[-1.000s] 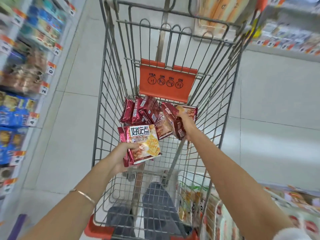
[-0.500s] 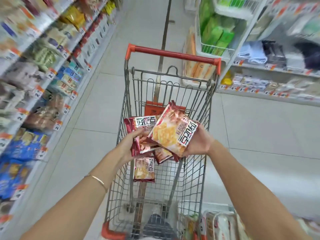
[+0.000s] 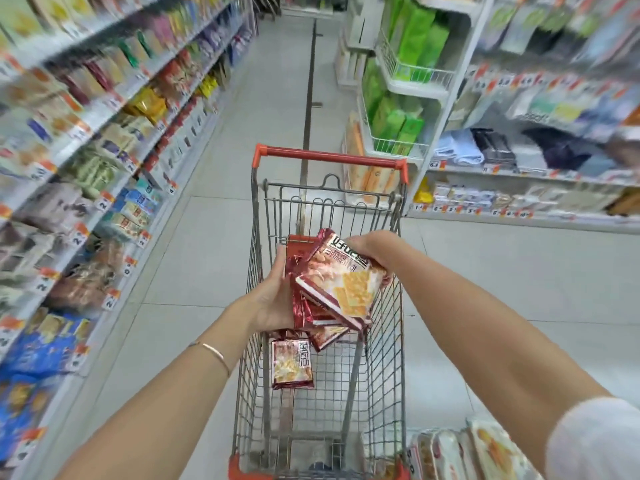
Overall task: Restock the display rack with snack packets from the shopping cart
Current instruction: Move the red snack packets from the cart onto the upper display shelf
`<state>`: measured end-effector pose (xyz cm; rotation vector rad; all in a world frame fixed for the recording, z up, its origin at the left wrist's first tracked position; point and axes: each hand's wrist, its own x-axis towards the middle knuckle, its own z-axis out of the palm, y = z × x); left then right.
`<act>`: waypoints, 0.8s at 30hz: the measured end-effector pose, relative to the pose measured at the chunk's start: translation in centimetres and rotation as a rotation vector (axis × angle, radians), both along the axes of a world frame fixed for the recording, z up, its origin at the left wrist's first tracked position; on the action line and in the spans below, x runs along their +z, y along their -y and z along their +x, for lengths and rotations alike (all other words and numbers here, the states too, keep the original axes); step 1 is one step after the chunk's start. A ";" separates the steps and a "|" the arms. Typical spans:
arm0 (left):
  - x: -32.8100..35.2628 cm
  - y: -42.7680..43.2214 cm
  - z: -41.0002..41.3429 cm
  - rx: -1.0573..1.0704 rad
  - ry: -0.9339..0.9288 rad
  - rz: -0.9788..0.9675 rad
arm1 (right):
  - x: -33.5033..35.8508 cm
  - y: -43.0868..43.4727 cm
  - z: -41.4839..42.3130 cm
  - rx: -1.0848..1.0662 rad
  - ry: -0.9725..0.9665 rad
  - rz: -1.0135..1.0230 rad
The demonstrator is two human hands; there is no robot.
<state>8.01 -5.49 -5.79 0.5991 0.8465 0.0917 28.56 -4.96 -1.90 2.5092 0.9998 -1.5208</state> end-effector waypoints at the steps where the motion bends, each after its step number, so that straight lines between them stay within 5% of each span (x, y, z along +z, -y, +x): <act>1: 0.1 0.1 -0.2 0.008 -0.004 0.001 | 0.4 0.1 -0.8 0.075 0.077 0.021; 5: 0.2 0.6 -0.6 -0.103 -0.016 0.078 | 1.7 0.8 -2.9 0.167 0.147 0.208; 7: 0.5 0.5 -0.9 -0.092 -0.011 0.123 | 1.9 1.7 -2.3 0.015 0.143 0.373; 11: 1.9 0.2 -2.1 -0.070 0.023 0.169 | 1.5 5.7 -1.2 -0.269 -0.336 0.361; 15: 3.2 0.9 -4.0 -0.173 0.077 0.187 | -0.1 12.0 -1.5 -0.588 -0.725 0.588; 19: 4.9 3.3 -5.0 -0.303 0.103 0.182 | 0.3 18.6 -5.2 -0.580 -0.714 0.654; 24: 9.7 9.6 -3.4 -0.640 0.060 0.425 | 4.0 27.4 -9.3 -0.939 -0.506 0.838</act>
